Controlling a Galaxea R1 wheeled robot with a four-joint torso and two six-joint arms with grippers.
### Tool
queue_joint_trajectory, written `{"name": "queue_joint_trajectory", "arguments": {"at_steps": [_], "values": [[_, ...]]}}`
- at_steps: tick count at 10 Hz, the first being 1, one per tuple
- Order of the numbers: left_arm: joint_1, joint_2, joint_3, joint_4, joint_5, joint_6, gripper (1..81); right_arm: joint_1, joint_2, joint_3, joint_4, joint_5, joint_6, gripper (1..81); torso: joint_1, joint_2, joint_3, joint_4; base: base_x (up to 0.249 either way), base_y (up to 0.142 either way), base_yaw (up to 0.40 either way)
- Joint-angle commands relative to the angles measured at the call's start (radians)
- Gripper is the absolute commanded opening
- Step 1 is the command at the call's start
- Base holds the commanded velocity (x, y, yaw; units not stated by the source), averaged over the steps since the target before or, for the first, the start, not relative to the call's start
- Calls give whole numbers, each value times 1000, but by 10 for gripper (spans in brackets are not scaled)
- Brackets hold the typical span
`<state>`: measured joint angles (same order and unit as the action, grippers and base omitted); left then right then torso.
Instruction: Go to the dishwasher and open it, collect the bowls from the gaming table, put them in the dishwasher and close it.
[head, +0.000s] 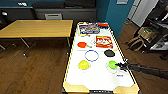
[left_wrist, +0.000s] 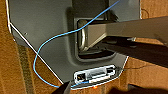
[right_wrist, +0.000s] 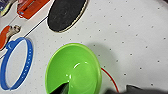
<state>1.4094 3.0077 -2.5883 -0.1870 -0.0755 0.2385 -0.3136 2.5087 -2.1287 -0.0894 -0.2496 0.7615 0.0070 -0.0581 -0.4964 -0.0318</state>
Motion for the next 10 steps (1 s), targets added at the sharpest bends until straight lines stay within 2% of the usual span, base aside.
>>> {"name": "queue_joint_trajectory", "arguments": {"at_steps": [1, 3, 7, 8, 10], "values": [[-3, -2, 7, -9, 82, 1, 811, 159, -5, -13, 14, -11, 6, 811, 0, 0, 0, 0, 0, 0, 0], [-3, -2, 5, -9, 82, -5, 811, 165, 6, -13, 16, -10, 7, 811, 0, 0, 0, 0, 0, 0, 0], [-3, -10, 5, -8, 91, -5, 811, 77, -26, 16, 40, 78, 6, 811, 0, 0, 0, 0, 0, 0, 0], [-3, -10, 5, -8, 94, -5, 811, 60, -46, 33, 43, 93, 6, 10, 0, 0, 0, 0, 0, 0, 0], [-3, -7, 5, -8, 97, -5, 811, 67, -110, 104, 51, 109, 9, 10, 0, 0, 0, 0, 0, 0, 0]]}}
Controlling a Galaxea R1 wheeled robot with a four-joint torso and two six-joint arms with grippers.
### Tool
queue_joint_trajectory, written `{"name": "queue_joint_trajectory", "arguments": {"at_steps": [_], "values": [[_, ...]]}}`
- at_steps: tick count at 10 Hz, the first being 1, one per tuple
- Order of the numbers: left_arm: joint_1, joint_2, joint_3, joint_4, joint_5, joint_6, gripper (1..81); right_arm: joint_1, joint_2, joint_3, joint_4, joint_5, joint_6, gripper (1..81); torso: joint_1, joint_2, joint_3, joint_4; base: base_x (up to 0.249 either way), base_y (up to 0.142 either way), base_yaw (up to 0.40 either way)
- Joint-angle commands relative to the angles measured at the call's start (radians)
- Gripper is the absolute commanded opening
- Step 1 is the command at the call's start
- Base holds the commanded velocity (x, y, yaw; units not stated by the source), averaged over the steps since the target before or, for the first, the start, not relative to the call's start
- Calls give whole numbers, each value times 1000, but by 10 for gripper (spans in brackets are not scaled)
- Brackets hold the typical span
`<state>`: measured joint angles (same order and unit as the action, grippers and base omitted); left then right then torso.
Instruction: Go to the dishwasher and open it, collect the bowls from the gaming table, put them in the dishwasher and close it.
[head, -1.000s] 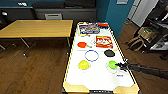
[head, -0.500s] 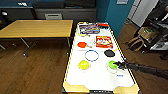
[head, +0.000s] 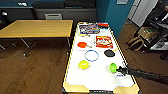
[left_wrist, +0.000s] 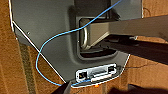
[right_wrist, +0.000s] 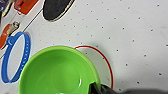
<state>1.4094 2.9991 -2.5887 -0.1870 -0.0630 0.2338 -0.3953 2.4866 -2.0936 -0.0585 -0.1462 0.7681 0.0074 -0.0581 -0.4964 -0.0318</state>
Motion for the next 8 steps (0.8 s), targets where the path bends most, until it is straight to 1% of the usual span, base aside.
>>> {"name": "queue_joint_trajectory", "arguments": {"at_steps": [1, 2, 3, 4, 5, 6, 7, 8], "values": [[-3, 3, 7, -8, 84, -1, 811, 175, -130, 123, 26, 5, 7, 10, 0, 0, 0, 0, 0, 0, 0], [-3, 5, 7, -8, 84, -1, 811, 221, -188, 192, 31, -4, 8, 10, 0, 0, 0, 0, 0, 0, 0], [-5, 5, 5, -6, 84, -1, 811, 276, -265, 281, 31, -21, 26, 10, 0, 0, 0, 0, 0, 0, 0], [-5, 5, 5, -6, 84, -1, 811, 347, -323, 339, 31, -50, 34, 10, 0, 0, 0, 0, 0, 0, 0], [-5, 8, 7, -6, 84, 1, 811, 415, -387, 411, 26, -117, 36, 10, 0, 0, 0, 0, 0, 0, 0], [-6, 8, 7, -5, 83, 1, 811, 460, -432, 460, 23, -176, 36, 10, 0, 0, 0, 0, 0, 0, 0], [-5, 8, 9, -6, 83, 1, 811, 471, -479, 504, 16, -213, 34, 10, 0, 0, 0, 0, 0, 0, 0], [-6, 8, 12, -5, 77, 2, 811, 459, -532, 541, 8, -216, 30, 10, 0, 0, 0, 0, 0, 0, 0]]}}
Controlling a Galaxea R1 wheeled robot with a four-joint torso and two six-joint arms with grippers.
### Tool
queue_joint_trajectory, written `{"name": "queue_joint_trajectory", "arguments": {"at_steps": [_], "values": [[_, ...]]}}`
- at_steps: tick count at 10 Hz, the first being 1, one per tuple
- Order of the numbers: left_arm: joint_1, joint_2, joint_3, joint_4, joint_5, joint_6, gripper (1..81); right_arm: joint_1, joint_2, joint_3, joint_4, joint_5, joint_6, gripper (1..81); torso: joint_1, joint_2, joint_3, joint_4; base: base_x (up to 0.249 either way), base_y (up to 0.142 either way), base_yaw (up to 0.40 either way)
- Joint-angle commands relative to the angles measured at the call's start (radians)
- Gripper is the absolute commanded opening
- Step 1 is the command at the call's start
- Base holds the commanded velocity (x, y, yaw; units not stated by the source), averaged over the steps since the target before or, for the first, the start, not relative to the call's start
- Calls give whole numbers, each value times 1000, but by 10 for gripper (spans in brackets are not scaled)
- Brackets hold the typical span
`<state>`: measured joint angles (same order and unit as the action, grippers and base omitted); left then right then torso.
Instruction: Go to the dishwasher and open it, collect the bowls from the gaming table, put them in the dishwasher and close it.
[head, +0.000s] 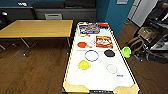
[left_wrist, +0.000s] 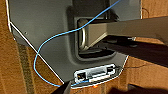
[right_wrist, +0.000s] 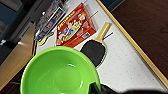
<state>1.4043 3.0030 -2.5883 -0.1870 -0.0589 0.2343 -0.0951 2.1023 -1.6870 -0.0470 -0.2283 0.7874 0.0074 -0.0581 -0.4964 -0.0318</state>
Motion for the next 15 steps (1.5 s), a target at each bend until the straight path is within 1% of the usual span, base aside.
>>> {"name": "queue_joint_trajectory", "arguments": {"at_steps": [1, 2, 3, 5, 7, 9, 10, 12, 14, 15], "values": [[-1, 7, 14, -3, 68, 4, 811, 127, -210, 176, -22, -135, 7, 10, 0, 0, 0, 0, 0, 0, 0], [0, 7, 25, 1, 68, 7, 811, 82, -285, 208, -54, -135, 4, 10, 0, 0, 0, 0, 0, 0, 0], [-1, 7, 39, 3, 67, 8, 811, 29, -362, 239, -70, -135, 3, 10, 0, 0, 0, 0, 0, 0, 0], [-3, 5, 54, 4, 65, 10, 811, -88, -462, 305, -74, -132, -1, 10, 0, 0, 0, 0, 0, 0, 0], [-12, 1, 89, 5, 65, 10, 811, -186, -557, 363, -83, -131, -19, 10, 0, 0, 0, 0, 0, 0, 0], [-24, -33, 164, 6, 65, 11, 811, -303, -605, 388, -108, -112, -33, 10, 0, 0, 0, 0, 0, 0, 0], [-29, -70, 218, 6, 65, 10, 811, -370, -592, 388, -120, -85, -31, 10, 0, 0, 0, 0, 0, 0, 0], [-32, -146, 350, 3, 64, 10, 811, -502, -525, 368, -126, 18, -30, 10, 0, 0, 0, 0, 0, 0, 0], [-38, -223, 463, 3, 35, 7, 811, -620, -410, 308, -134, 53, -31, 10, 0, 0, 0, 0, 0, 0, 0], [-52, -258, 513, 3, 33, 7, 811, -668, -352, 273, -145, 78, -31, 10, 0, 0, 0, 0, 0, 0, 0]]}}
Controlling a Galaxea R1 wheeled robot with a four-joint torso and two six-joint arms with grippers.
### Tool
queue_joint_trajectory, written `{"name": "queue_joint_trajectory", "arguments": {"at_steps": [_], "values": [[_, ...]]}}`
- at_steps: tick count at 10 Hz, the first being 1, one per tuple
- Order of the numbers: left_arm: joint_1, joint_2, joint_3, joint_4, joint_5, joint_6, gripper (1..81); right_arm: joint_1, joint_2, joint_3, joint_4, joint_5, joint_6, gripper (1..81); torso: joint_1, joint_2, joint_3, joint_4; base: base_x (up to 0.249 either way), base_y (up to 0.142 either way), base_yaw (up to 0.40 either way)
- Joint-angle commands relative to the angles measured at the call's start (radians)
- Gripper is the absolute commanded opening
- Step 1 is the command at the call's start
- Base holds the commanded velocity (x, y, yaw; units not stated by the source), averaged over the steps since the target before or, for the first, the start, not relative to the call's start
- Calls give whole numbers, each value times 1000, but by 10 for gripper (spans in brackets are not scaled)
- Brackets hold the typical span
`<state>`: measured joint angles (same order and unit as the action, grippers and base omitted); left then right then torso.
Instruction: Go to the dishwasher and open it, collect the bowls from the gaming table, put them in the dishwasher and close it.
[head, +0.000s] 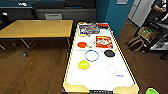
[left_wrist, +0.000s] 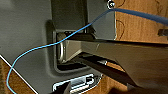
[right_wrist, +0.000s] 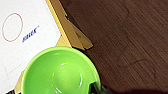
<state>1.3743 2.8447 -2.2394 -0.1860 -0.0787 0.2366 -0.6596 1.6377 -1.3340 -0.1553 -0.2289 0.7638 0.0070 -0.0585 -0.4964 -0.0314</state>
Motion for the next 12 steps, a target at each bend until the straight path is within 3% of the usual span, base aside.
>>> {"name": "queue_joint_trajectory", "arguments": {"at_steps": [1, 6, 9, 12], "values": [[-39, -144, 229, 0, 53, 3, 811, -137, 167, -123, -36, 100, -6, 10, 0, 0, 0, 0, 0, 0, 0], [-122, -436, 573, 2, 43, 0, 811, -223, 297, -329, -35, 123, -8, 10, 0, 0, 0, 0, 0, 0, 0], [-138, -500, 660, 2, 31, 0, 811, -260, 366, -442, -38, 126, -9, 10, 0, 0, 0, 0, 0, 0, 0], [-203, -609, 790, 0, 31, -2, 811, -323, 448, -473, -66, 126, -29, 10, 0, 0, 0, 0, 0, 0, 0]]}}
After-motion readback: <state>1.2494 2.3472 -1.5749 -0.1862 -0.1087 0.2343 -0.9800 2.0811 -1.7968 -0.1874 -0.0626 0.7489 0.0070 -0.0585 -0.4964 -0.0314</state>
